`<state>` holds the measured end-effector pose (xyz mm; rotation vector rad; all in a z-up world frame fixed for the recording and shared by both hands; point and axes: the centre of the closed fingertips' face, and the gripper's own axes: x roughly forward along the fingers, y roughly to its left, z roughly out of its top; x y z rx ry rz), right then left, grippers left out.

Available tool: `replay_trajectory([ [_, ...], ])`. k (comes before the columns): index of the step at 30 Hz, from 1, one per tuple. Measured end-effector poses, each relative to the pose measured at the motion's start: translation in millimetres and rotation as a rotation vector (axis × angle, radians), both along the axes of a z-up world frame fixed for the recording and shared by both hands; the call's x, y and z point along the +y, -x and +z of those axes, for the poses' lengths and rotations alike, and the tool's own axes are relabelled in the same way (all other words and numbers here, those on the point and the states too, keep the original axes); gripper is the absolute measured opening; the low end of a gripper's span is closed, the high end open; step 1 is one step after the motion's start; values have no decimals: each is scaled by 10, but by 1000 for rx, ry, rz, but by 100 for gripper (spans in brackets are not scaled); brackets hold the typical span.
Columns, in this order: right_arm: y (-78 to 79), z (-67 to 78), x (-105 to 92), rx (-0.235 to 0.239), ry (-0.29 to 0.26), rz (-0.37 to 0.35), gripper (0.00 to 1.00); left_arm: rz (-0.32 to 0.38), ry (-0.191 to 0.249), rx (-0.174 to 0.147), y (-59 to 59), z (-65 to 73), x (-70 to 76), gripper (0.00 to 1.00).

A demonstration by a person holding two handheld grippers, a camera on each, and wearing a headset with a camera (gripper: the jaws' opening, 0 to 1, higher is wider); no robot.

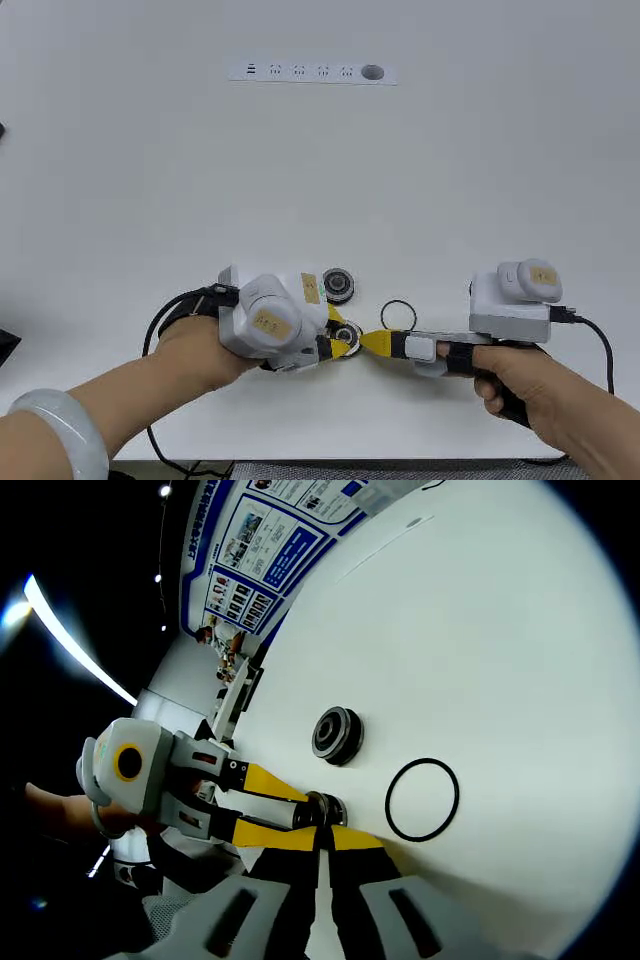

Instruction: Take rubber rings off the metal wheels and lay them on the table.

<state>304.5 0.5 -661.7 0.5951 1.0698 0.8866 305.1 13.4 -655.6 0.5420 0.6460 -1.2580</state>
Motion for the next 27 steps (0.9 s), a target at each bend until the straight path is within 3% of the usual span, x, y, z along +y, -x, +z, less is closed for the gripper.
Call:
replay_trajectory([
  [27, 2, 59, 32, -9, -2, -7, 1, -1, -1, 1, 0, -4, 9, 13],
])
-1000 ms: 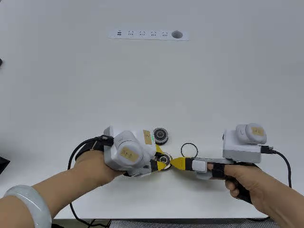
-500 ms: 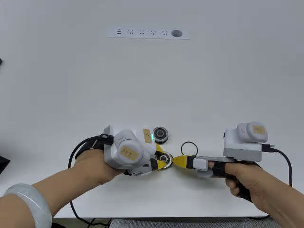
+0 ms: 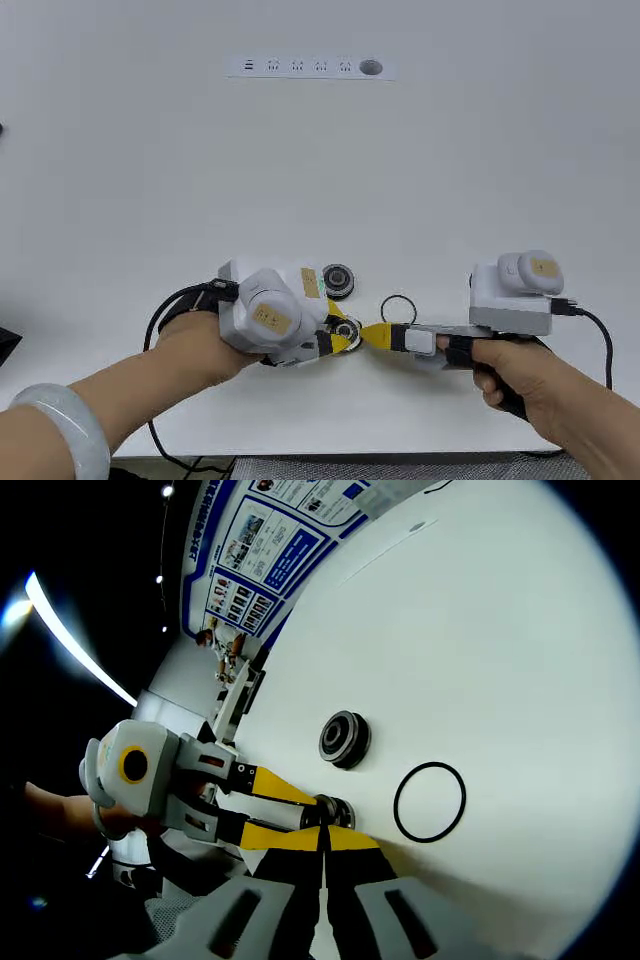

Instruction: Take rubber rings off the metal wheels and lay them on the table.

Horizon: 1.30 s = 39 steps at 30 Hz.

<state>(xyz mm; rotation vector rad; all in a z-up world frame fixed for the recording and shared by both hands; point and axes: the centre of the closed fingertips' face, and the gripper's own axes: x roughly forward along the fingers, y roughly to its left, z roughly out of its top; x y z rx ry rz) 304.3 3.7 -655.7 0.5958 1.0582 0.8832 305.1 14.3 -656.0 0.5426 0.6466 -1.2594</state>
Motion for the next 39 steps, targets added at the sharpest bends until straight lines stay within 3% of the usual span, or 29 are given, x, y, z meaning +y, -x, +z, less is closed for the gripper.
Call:
replay_trajectory([
  [32, 7, 76, 49, 0, -22, 1, 1, -12, -5, -4, 15, 22, -14, 13],
  [39, 27, 183, 156, -2, -69, 20, 1, -15, -7, -6, 17, 27, -17, 12],
])
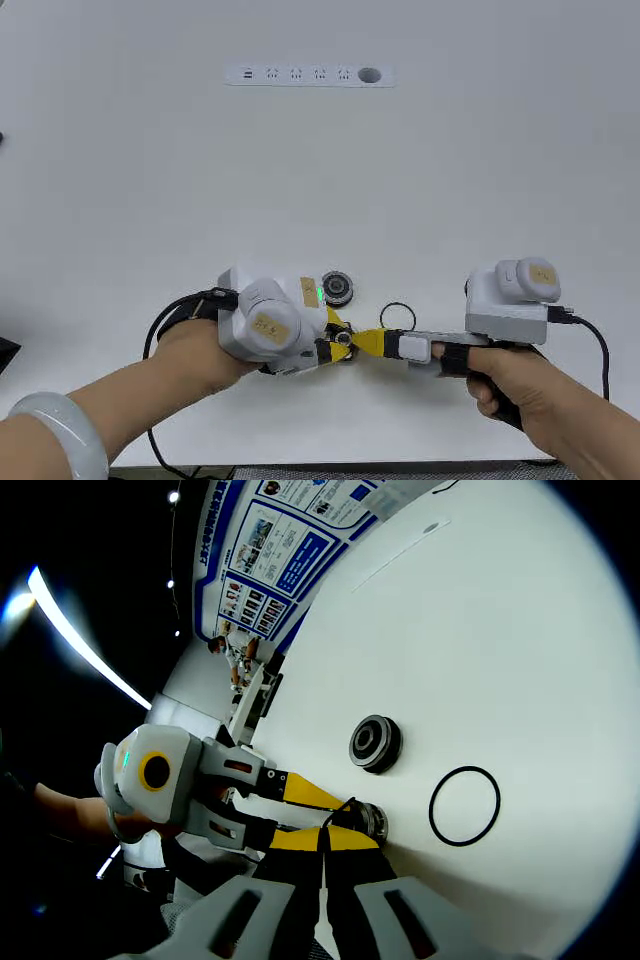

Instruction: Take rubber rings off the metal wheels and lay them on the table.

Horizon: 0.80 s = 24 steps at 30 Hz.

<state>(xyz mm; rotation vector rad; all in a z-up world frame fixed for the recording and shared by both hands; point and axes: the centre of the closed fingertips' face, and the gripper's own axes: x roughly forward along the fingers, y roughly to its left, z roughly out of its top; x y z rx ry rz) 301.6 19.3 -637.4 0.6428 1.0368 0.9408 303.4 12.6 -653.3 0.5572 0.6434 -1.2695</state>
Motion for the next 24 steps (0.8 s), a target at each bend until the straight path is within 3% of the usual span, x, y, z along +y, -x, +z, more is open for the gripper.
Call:
replay_trajectory([
  [1, -5, -5, 2, -16, 13, 5, 1, -1, 0, 0, 0, 0, 0, 12],
  [16, -5, -43, -39, 5, 7, -25, 1, -23, -6, -17, 4, 3, -1, 13],
  [24, -23, -101, -86, 8, 26, -32, 1, -2, 26, -15, -12, -1, 21, 17],
])
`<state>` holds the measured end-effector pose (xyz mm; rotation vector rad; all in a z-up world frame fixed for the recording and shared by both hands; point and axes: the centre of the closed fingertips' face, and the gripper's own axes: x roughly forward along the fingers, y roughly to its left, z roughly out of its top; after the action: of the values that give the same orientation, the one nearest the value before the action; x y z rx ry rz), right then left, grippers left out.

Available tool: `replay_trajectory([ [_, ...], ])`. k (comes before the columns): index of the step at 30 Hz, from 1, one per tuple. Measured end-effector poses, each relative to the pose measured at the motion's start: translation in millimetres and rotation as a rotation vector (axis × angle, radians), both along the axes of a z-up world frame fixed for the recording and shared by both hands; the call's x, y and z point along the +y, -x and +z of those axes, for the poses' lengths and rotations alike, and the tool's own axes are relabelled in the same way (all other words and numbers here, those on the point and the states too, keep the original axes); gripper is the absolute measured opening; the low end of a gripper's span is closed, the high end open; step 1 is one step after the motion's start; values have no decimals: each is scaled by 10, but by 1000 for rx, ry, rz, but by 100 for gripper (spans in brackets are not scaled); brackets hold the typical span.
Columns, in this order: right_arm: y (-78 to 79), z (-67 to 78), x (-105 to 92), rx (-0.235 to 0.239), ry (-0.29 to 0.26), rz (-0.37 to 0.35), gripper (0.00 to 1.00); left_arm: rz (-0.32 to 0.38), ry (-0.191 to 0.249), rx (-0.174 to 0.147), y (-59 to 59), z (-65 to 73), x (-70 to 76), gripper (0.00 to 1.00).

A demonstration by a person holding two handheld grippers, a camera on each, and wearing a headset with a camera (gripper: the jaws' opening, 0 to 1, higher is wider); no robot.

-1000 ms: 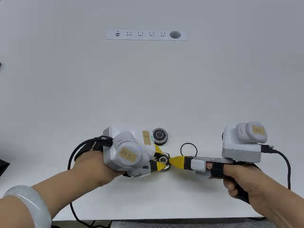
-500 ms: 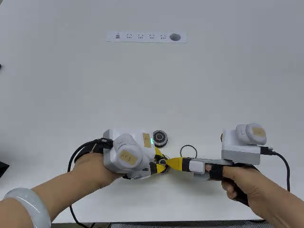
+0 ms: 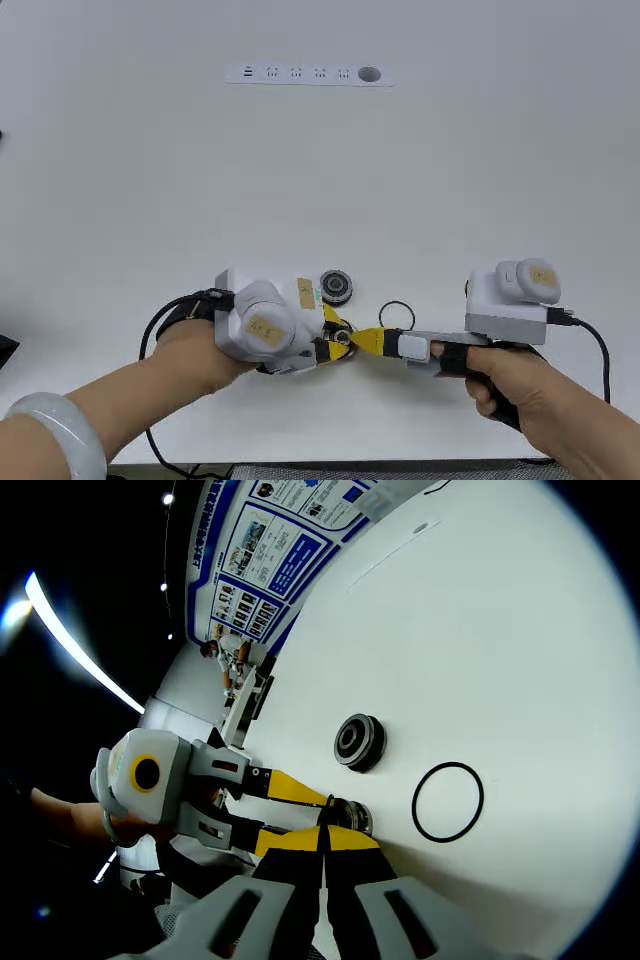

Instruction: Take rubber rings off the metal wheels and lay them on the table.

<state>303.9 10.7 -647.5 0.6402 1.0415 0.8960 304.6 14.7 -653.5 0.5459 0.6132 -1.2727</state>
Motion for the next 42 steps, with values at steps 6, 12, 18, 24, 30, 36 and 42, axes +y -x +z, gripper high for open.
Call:
replay_trajectory([
  [6, -11, -15, -17, 1, 5, -6, 1, 3, 17, -5, -5, 19, 46, 23],
  [12, -13, -13, -14, 1, 1, -8, 1, 16, 24, -18, -28, 31, 99, 34],
  [18, -7, 24, 5, 0, -11, -4, 1, 41, 17, -21, -49, 9, 170, 41],
  [24, -5, 56, 18, 0, -24, -5, 1, 66, 22, -21, -63, 6, 223, 44],
  [30, 7, 137, 45, -6, -45, -10, 1, 98, 34, -17, -84, 21, 260, 47],
  [36, -6, 210, 28, -14, -66, -23, 1, 119, 36, -20, -112, 26, 296, 51],
  [42, -51, 251, -79, -22, -69, -60, 1, 144, 58, -31, -158, 54, 318, 57],
])
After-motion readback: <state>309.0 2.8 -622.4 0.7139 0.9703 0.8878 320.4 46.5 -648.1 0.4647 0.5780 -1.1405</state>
